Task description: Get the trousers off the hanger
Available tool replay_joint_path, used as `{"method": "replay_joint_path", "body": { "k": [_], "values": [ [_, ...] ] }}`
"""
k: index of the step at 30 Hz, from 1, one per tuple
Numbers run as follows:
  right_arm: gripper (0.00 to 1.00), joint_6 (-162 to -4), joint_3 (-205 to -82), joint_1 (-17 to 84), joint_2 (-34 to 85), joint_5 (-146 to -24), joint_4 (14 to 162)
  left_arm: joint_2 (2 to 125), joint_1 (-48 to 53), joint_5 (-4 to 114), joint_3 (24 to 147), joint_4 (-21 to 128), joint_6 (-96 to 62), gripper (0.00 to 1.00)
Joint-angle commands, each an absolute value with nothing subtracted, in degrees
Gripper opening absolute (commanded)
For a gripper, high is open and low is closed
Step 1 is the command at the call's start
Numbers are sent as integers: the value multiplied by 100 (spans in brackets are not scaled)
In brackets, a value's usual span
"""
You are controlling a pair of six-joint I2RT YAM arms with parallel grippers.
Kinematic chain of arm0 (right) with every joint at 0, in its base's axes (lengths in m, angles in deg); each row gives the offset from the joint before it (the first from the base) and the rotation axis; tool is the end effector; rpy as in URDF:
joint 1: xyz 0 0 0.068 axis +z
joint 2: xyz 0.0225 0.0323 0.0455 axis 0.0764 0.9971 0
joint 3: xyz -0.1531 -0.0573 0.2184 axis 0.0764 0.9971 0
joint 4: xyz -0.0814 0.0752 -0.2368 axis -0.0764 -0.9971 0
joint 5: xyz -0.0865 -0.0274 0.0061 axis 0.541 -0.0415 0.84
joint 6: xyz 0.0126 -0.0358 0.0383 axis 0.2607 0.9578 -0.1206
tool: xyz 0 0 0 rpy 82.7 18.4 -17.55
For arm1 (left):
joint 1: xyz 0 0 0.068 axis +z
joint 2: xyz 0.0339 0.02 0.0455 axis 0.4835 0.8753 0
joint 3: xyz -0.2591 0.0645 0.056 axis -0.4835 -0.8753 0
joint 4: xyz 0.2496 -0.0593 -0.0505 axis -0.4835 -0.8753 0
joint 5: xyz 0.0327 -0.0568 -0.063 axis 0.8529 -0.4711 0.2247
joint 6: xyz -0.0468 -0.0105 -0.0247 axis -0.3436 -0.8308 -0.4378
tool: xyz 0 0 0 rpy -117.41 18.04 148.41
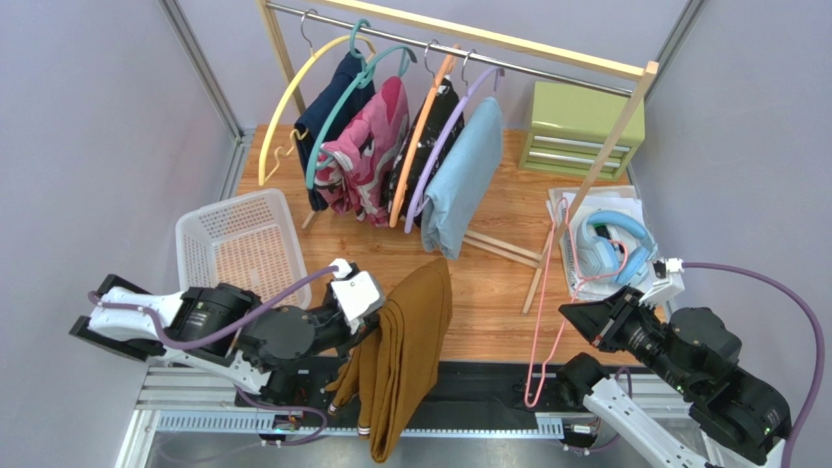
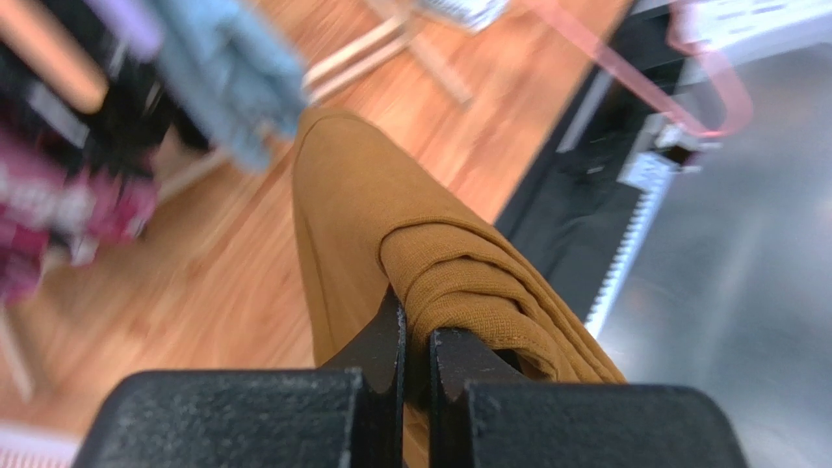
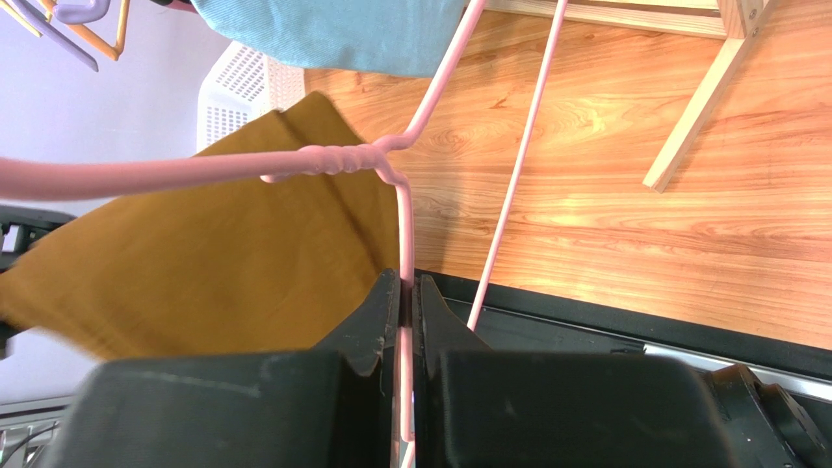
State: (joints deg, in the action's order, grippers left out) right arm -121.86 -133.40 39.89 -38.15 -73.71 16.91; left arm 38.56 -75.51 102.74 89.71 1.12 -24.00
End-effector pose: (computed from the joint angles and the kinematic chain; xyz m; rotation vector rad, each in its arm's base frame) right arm -0.0077 -0.0082 0.3699 0.2236 2.0866 0.8303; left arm -0.0129 -0.1409 0.4364 0.9905 1.7069 -0.7508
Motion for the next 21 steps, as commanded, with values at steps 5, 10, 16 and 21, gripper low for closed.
{"method": "replay_joint_path", "body": {
  "k": [5,10,16,21],
  "values": [
    [0,-11994,-13217,4015,-3684,-7328,2205,3373,-5355,10056,7865,310,-3722,0],
    [0,-11941,-13182,4007,-3622,-7293,2240,3162,-4686,10697,7915,-198,-4361,0],
    [0,-11862,-13103,4007,-3517,-7425,2477,3065,-3683,11023,8671,-912,-4287,0],
    [0,-11853,-13059,4007,-3481,-7539,2609,3257,-3042,11147,9496,-903,-3644,0]
  ]
}}
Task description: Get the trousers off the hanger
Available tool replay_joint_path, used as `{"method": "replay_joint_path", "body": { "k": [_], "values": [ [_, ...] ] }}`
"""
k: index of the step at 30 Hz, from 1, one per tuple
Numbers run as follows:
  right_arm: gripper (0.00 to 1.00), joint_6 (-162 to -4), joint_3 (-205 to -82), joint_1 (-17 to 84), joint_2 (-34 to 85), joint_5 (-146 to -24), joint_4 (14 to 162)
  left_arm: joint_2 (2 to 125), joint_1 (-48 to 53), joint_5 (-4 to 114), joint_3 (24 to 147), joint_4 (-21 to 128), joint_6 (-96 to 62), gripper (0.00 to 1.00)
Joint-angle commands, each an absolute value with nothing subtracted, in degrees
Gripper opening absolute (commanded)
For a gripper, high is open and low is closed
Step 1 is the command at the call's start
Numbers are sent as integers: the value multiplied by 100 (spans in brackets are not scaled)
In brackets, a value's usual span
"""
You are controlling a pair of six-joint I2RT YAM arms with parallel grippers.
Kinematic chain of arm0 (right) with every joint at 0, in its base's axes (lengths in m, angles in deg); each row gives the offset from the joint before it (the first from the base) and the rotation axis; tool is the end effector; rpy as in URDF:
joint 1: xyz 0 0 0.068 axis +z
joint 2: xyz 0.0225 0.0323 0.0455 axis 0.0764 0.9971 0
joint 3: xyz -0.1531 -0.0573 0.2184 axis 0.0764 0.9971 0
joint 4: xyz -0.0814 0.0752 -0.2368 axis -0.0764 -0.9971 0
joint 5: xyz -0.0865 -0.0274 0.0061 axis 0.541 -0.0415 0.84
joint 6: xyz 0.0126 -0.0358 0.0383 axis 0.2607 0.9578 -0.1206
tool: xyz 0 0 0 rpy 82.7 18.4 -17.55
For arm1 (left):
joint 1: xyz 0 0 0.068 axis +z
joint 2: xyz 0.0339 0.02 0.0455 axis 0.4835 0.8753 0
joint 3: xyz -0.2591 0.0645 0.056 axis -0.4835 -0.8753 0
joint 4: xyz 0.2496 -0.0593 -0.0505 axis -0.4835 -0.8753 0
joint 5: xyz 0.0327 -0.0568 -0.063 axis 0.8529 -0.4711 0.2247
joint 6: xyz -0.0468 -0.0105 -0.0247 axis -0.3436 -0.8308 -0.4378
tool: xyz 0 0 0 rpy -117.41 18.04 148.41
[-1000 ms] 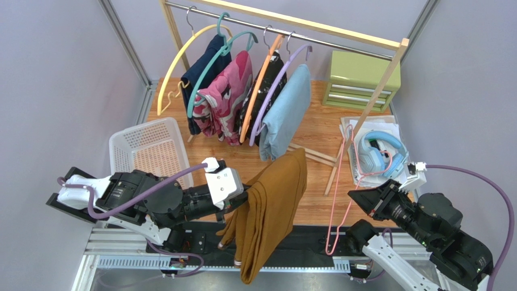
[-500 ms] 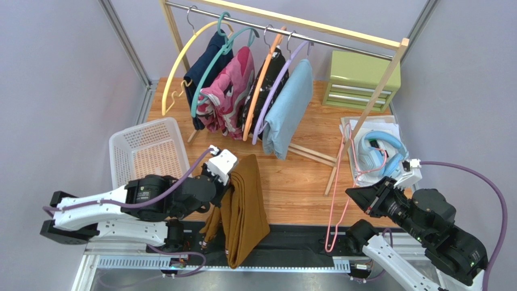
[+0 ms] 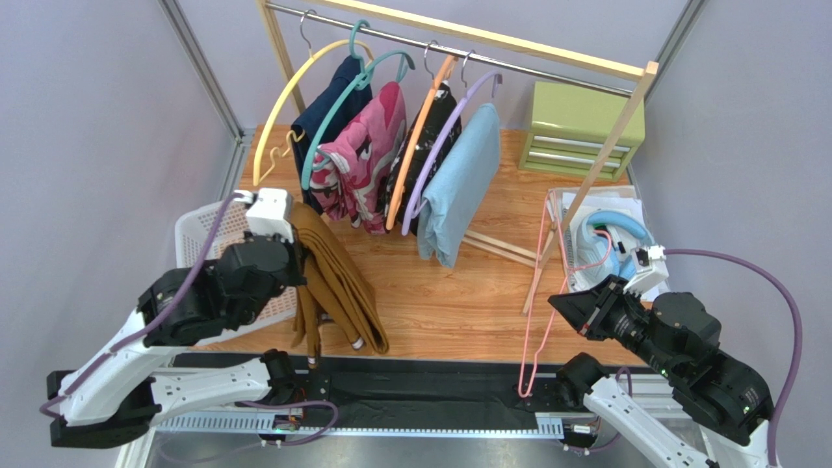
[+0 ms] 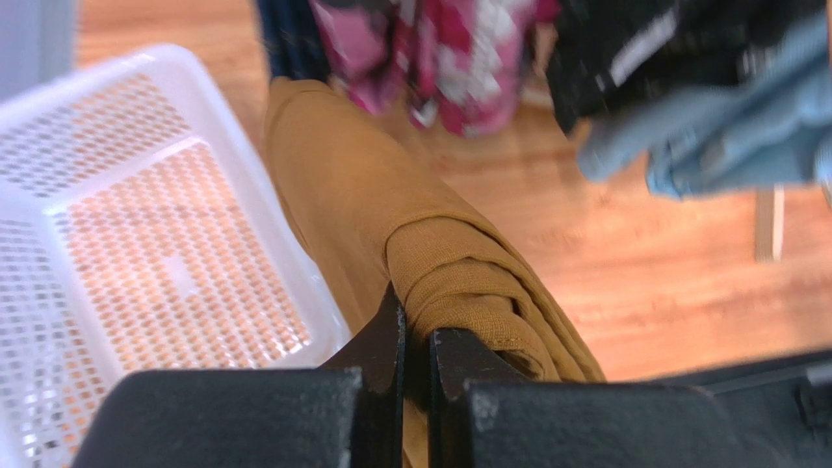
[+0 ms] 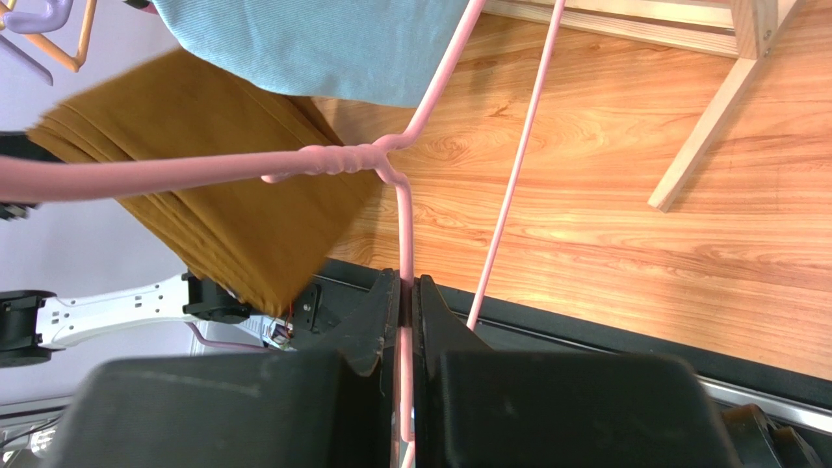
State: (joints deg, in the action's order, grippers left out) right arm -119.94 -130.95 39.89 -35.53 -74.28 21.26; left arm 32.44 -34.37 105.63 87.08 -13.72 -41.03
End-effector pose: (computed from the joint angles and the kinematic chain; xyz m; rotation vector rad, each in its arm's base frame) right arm 0.0104 0.0052 0.3685 0.1823 2.1003 0.8123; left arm 0.0652 -0.0764 0.4124 0.1002 2.0291 -0.2657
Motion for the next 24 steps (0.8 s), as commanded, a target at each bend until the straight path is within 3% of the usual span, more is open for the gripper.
{"method": "replay_joint_path", "body": {
  "k": [1,8,24],
  "values": [
    [0,-11853,-13059,4007,-3473,-7548,2618,3371,-2797,11025,9628,-868,-3522,0],
    [0,-11818,-13085,4007,-3543,-7601,2618,3794,-1636,10892,10648,-894,-2879,0],
    [0,-11668,-13147,4007,-3481,-7838,2732,4145,1827,8644,10667,-183,-2624,0]
  ]
}}
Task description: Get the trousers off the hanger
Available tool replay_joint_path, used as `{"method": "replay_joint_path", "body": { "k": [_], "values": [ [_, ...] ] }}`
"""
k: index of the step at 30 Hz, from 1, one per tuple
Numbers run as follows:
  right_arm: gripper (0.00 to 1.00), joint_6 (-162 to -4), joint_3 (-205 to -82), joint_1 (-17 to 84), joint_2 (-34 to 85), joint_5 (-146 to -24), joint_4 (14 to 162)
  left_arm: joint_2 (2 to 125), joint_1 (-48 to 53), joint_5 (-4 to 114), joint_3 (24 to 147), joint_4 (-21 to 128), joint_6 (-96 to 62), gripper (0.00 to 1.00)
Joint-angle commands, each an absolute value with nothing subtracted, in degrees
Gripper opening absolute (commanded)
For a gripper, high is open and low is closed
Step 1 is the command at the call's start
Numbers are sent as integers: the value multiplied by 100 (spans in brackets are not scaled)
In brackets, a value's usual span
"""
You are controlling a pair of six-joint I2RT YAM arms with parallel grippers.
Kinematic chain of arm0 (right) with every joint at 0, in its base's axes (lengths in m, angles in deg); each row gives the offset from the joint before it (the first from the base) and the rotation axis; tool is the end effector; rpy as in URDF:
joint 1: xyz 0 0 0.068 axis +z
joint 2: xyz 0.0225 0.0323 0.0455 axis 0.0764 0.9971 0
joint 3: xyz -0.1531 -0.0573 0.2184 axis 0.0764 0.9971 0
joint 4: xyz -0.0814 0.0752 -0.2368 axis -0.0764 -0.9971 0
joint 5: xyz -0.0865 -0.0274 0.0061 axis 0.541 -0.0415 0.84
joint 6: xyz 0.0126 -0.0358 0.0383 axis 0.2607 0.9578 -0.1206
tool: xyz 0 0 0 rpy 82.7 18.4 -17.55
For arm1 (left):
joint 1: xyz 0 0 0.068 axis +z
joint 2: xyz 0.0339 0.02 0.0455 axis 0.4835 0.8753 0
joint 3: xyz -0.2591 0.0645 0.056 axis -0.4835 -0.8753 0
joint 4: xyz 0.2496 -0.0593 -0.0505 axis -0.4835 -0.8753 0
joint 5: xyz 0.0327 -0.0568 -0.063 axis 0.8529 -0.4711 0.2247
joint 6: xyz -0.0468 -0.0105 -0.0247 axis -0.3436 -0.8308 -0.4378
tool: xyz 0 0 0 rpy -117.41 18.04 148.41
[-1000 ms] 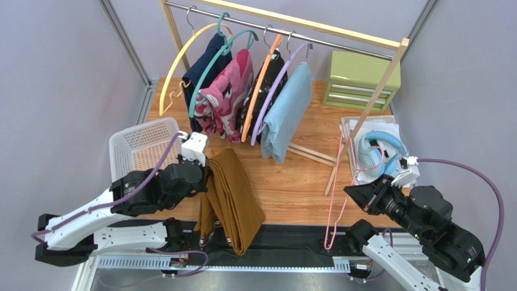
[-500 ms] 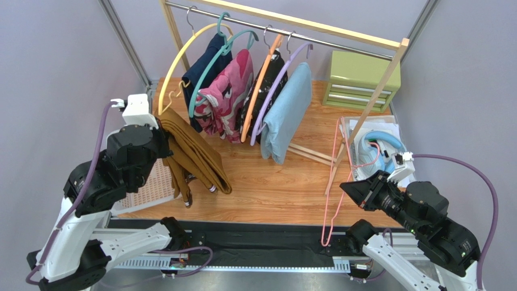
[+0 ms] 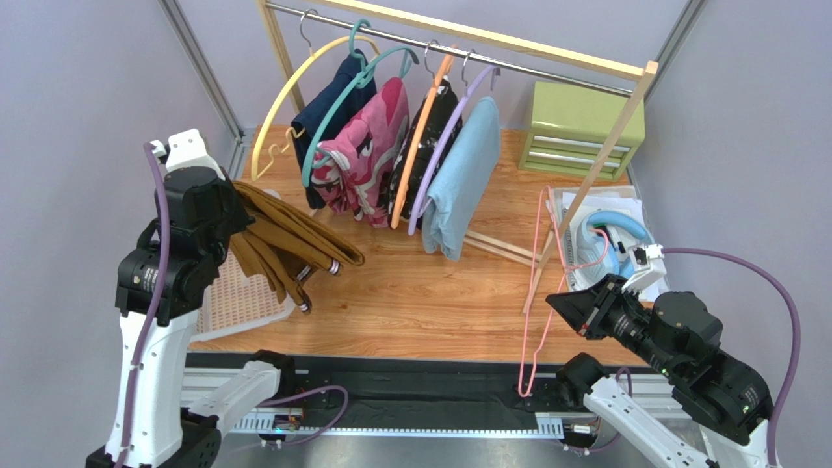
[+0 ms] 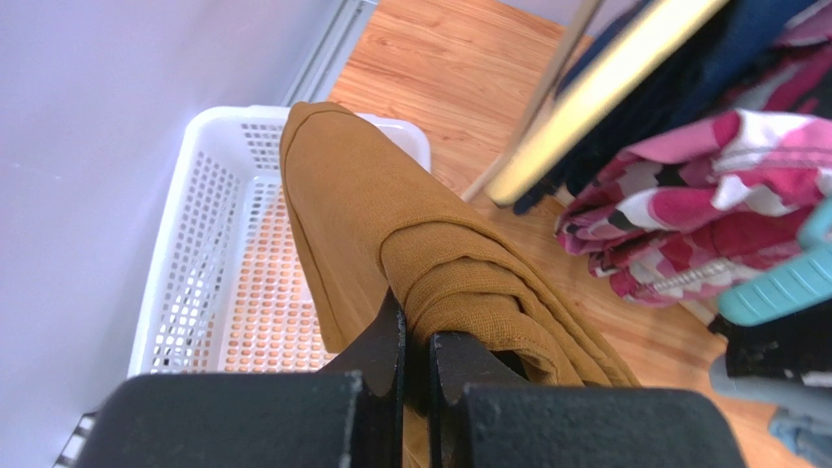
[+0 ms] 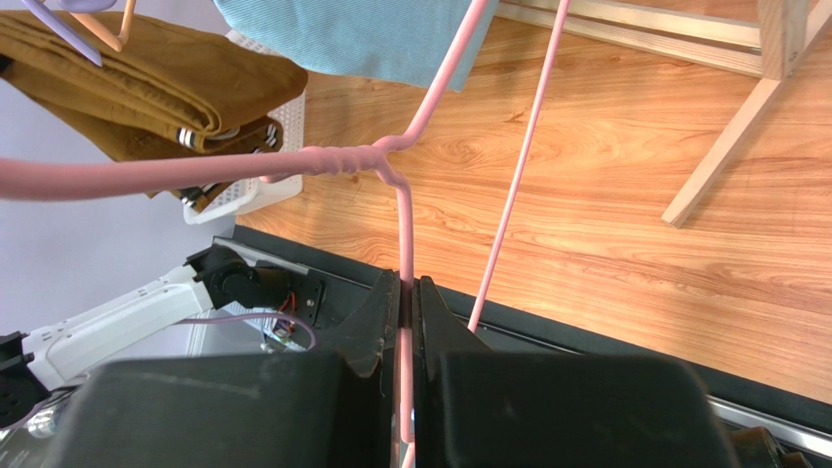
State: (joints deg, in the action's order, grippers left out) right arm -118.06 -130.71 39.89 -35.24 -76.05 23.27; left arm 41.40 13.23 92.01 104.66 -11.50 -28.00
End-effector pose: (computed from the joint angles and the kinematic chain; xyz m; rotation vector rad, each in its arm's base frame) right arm 0.0127 0.0082 0.3710 0.1262 2.0818 0.8353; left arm 0.1153 -0.0147 0.4792 -0.4243 1.9083 0.0684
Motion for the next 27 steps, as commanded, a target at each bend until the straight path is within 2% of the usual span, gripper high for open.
{"method": "replay_joint_path", "body": {
  "k": [1,12,20,23,27],
  "values": [
    [0,-11669,-13130,4007,-3481,-7864,2750,4180,2098,8511,10684,-104,-2633,0],
    [0,-11651,-13138,4007,-3359,-8049,2803,5103,3628,7378,11535,196,-2878,0],
    [0,-11686,-13121,4007,-3253,-8093,2864,5709,3744,7068,12547,214,-2984,0],
    [0,-11704,-13112,4007,-3253,-8111,2891,5623,3805,7121,12285,301,-2958,0],
    [0,-11739,-13086,4007,-3253,-8137,2926,5175,3937,7165,10945,591,-3002,0]
  ]
}}
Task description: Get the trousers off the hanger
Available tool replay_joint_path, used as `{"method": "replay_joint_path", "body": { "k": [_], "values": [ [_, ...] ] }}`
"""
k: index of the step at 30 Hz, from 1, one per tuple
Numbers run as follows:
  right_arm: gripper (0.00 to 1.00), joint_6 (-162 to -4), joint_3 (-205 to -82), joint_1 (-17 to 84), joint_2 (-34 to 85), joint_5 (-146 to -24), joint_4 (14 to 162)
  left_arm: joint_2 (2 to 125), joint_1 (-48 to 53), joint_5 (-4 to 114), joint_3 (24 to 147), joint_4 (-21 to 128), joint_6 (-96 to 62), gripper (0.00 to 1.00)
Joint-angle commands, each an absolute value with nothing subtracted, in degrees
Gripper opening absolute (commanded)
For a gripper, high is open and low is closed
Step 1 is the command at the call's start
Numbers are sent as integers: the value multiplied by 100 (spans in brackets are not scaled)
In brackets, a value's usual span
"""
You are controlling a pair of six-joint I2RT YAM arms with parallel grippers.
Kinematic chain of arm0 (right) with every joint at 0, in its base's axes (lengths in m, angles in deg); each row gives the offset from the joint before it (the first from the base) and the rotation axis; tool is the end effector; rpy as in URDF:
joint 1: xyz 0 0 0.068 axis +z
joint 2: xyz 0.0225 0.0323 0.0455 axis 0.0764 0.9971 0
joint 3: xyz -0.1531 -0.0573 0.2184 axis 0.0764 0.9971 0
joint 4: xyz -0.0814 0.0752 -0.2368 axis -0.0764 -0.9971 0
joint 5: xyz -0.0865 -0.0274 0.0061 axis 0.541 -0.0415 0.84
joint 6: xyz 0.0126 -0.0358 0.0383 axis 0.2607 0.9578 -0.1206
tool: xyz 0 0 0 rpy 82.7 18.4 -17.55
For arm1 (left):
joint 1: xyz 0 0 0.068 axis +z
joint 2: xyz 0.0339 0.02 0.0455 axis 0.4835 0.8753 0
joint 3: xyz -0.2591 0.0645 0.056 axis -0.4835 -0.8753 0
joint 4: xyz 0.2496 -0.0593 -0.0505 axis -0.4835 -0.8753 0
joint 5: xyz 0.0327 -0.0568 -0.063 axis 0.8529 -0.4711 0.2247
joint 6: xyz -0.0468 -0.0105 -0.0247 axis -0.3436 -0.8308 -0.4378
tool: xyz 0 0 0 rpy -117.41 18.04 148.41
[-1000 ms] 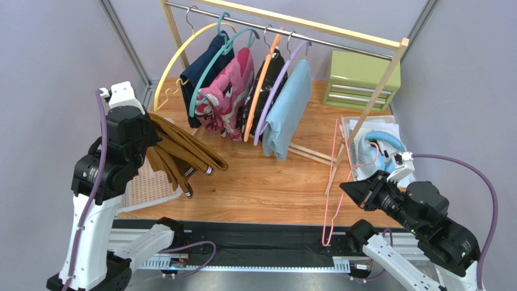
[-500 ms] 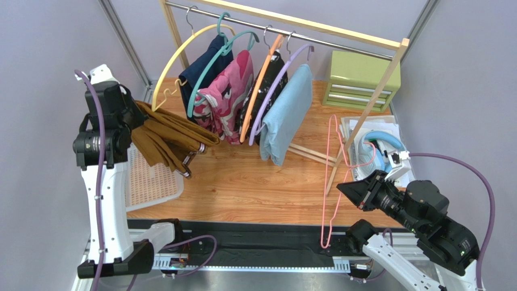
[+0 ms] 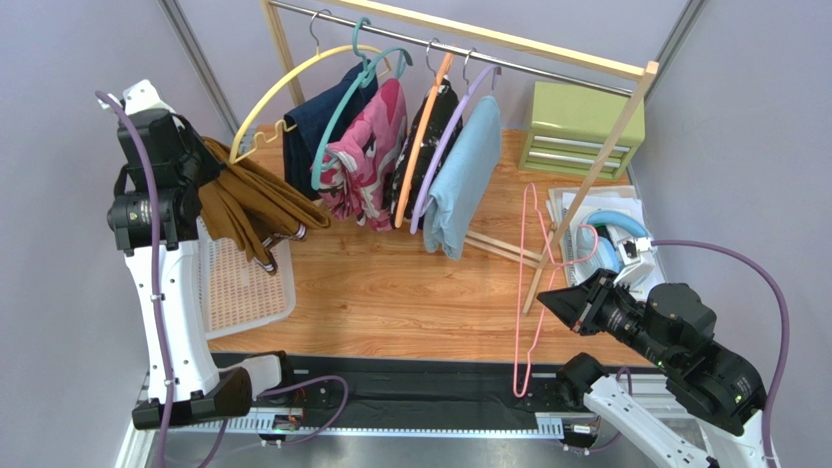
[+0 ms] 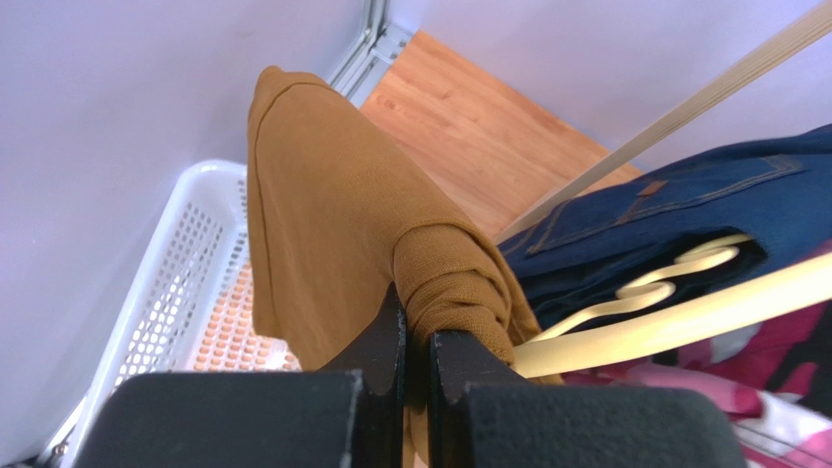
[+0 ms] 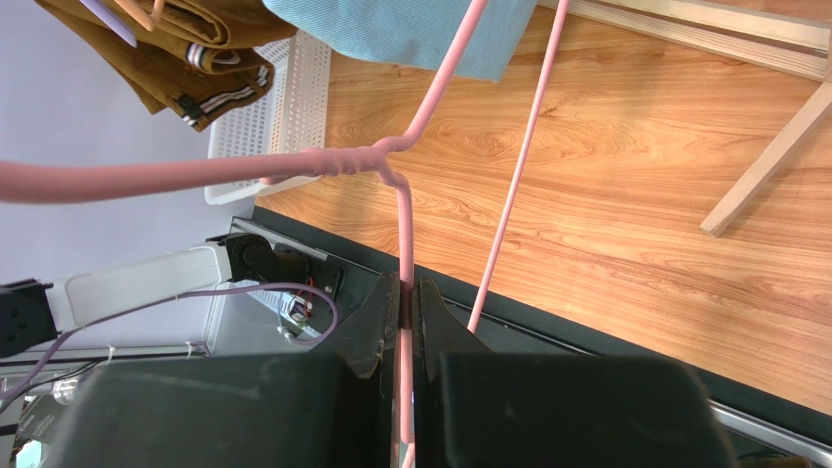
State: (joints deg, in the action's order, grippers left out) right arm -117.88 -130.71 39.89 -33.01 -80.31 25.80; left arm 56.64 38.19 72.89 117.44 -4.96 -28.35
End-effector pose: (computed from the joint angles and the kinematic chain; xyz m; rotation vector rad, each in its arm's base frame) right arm 0.0209 0.0173 0.3755 0.0725 2.0969 0.9044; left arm 0.1879 0.0366 0.5114 -0.6384 1.8266 0.0064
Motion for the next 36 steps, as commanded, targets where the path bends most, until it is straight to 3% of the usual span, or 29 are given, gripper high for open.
{"method": "replay_joint_path", "body": {
  "k": [1,6,9,18,21,24,27,28,30,31,32,36],
  "values": [
    [0,-11756,-13085,4015,-3253,-8155,2935,5061,3964,7200,10626,644,-3019,0],
    [0,-11809,-12998,4007,-3253,-8269,3031,4234,4139,7665,8790,592,-3125,0],
    [0,-11835,-12971,4007,-3244,-8365,3075,4093,4236,8622,8401,-5,-3352,0],
    [0,-11809,-13059,4007,-3226,-8410,3058,4023,4543,9775,8144,-569,-3547,0],
    [0,-11818,-13077,4007,-3227,-8410,3049,3909,4737,9776,8100,-569,-3556,5],
    [0,-11809,-13077,4007,-3209,-8436,3049,3847,4843,9793,8188,-604,-3477,13],
    [0,-11809,-13085,4007,-3209,-8454,3040,3847,4887,9916,8337,-735,-3476,33],
    [0,-11809,-13094,4007,-3200,-8462,3040,3847,4887,9968,8364,-814,-3511,51],
    [0,-11809,-13103,4007,-3209,-8471,3040,3821,4887,9934,8425,-868,-3590,71],
    [0,-11818,-13112,4007,-3209,-8471,3040,3794,4887,9838,8443,-902,-3591,88],
    [0,-11835,-13103,4007,-3200,-8480,3040,3794,4887,9785,8504,-920,-3591,96],
    [0,-11827,-13121,3998,-3121,-8585,3049,3838,4887,9373,8934,-1166,-3460,99]
  ]
}}
